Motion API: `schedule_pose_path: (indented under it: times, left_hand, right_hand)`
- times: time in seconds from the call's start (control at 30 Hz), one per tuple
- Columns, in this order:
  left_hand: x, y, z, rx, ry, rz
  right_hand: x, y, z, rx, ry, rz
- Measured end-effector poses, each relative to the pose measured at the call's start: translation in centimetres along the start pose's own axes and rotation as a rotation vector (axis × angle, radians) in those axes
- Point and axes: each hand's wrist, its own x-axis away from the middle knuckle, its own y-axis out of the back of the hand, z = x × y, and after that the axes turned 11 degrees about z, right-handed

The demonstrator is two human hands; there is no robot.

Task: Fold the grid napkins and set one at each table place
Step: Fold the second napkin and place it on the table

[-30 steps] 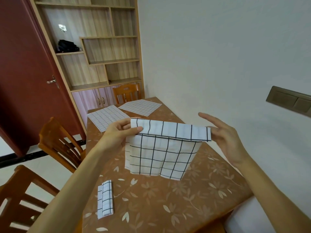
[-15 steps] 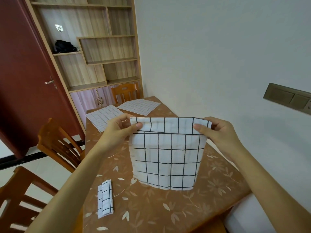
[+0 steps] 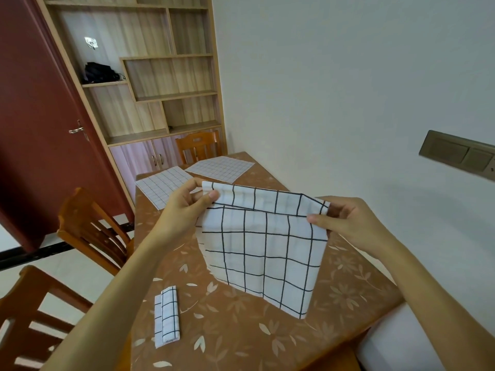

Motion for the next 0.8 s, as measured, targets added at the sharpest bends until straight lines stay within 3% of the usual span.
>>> schedule_pose_path:
  times: [0.1,0.17,0.3,0.37,0.57,0.63,0.7,0.8]
  left_hand:
    - [0.0,-0.2,0.2,-0.019,0.051,0.031]
    - [0.0,-0.4,0.3,-0.026,0.18,0.073]
    - [-0.6,-0.6,0.8,0.183,0.389,0.153]
    - [-0.9,-0.7,0.7,0.25,0.398,0.122]
    - [-0.4,-0.9,0.2,0.125,0.282,0.111]
    - [-0.3,-0.9,0.2,0.162,0.248,0.097]
    - [-0.3,-0.8,0.4,0.188,0.218,0.091]
    - [-0.4,-0.8,0.8,0.181,0.17,0.07]
  right_hand:
    - [-0.4,0.2,-0.7,0.023,0.071,-0.146]
    - [-0.7,0.4,-0.9,0.021,0.108,-0.2]
    - [-1.0,0.6,-1.0,0.056,0.143,-0.159]
    - [-1.1,0.8,-1.5,0.078,0.155,-0.127]
    - [-1.2,1.0,-2.2,0.136,0.098,-0.143]
    - [-1.0,0.9,-2.1,0.017,0.089,-0.142]
    - [-0.9,0.7,-1.7,-0.299,0.062,-0.105]
    - [-0.9,0.4,-2.1,-0.543,-0.106,-0.01]
